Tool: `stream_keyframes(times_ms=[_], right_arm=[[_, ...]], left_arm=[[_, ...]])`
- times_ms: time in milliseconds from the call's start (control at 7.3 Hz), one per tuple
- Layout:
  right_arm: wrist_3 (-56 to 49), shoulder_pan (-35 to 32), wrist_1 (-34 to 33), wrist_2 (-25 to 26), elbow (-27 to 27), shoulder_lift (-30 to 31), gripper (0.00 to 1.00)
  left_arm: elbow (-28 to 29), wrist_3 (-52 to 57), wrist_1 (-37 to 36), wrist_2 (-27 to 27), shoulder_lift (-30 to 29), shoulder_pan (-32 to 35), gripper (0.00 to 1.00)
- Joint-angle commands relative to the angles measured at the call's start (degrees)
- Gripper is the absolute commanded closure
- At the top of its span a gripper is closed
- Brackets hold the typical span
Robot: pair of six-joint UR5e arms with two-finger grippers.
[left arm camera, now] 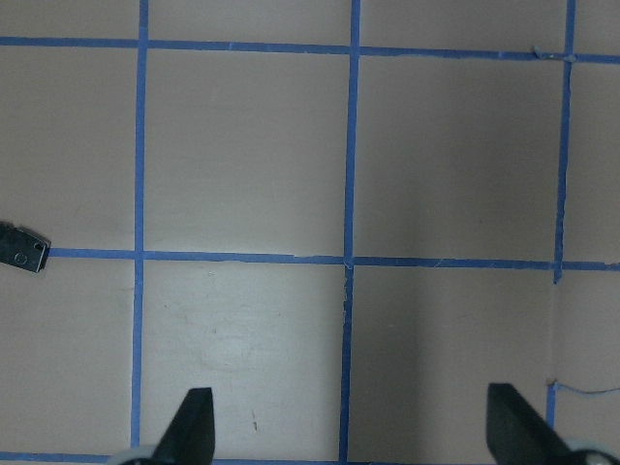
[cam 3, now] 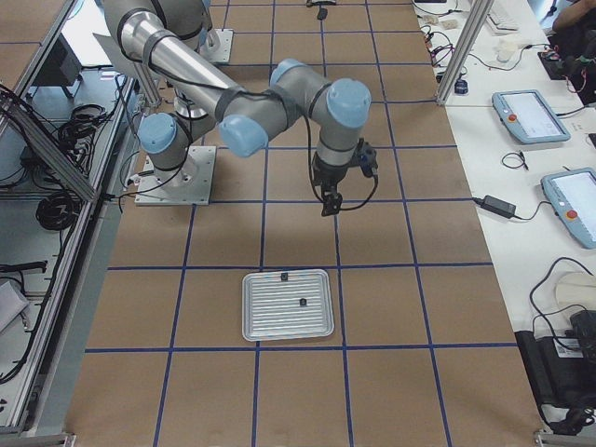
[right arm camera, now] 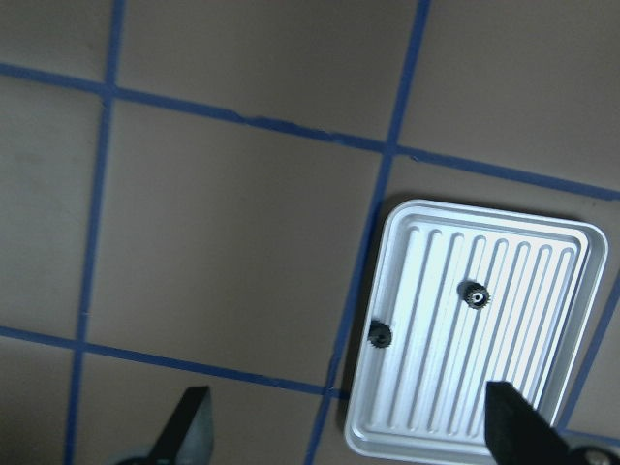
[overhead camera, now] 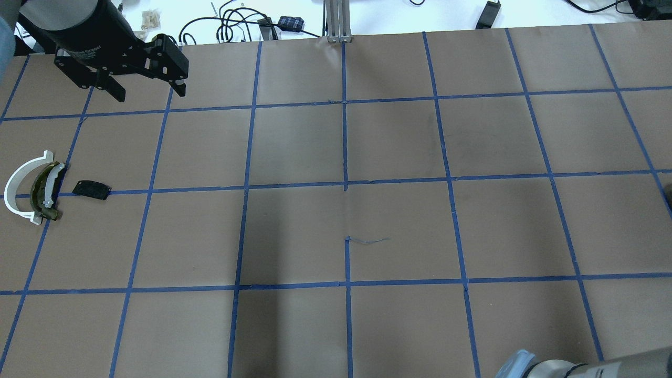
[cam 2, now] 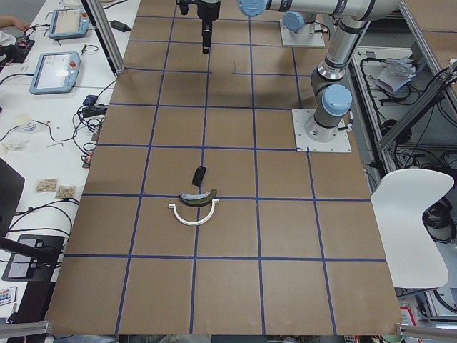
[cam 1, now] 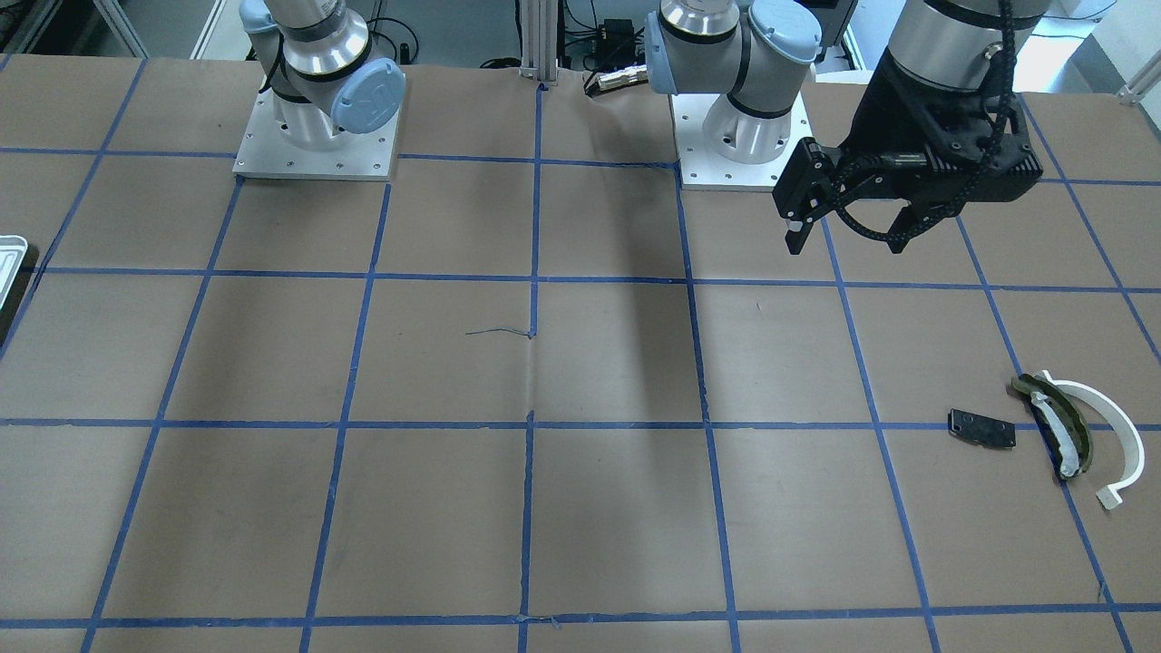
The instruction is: Place bearing gear from tray to pile
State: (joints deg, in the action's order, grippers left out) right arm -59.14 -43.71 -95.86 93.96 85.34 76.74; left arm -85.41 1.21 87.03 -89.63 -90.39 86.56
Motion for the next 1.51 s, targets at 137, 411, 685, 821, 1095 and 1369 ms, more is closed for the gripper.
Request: stream_keyframes(times_ms=[137,411,685,821,1095,1369], right_arm=[[-14.06,9.51,-16.25,-0.71,1.23,-13.51,0.0],[-12.85,9.69,-19.98,-0.62,1.23,-18.89,0.0],[-4.17,9.69,-22.86,-0.54,2.97,-20.75,0.0],[-4.14,9.69,-25.4,-0.71,5.51,-20.67,0.0],[-4.23,9.69,-28.68,-0.71,8.26,-20.49,0.0],[-4.84,9.69,-28.94,-2.11,8.26,-20.49,0.15]], left_arm=[[-0.02,-0.07,-0.02,0.06,-0.04,0.1,0.0],[-0.02,0.02,-0.1,-0.02,0.04,0.1,0.0],[-0.02,0.02,-0.1,-0.02,0.22,0.1,0.0],[-0.02,-0.07,-0.1,-0.02,0.22,0.1,0.0],[-0.02,-0.07,-0.1,0.06,0.22,0.1,0.0],[-0.02,-0.16,-0.37,0.15,0.13,0.1,0.0]])
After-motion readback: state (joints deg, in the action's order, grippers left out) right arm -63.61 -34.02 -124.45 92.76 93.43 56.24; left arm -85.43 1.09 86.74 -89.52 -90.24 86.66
